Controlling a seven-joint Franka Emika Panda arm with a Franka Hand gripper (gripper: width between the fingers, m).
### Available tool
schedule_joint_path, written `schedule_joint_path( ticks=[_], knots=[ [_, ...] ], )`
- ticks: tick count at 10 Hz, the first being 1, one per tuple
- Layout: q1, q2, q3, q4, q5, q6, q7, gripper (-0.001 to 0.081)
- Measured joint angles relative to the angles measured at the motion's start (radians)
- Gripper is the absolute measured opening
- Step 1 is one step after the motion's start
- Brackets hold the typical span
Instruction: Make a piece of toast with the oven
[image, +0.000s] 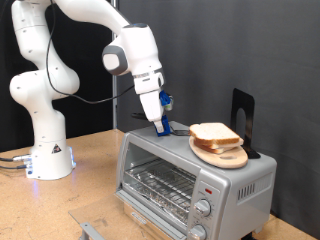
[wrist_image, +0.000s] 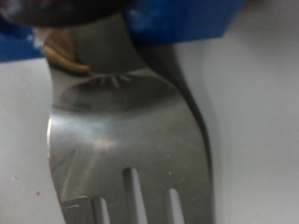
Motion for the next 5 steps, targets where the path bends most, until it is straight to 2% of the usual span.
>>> schedule_joint_path(
  ticks=[5],
  knots=[
    [0.010, 0.023, 0.000, 0.019, 0.018, 0.003, -0.014, 0.0808]
  ],
)
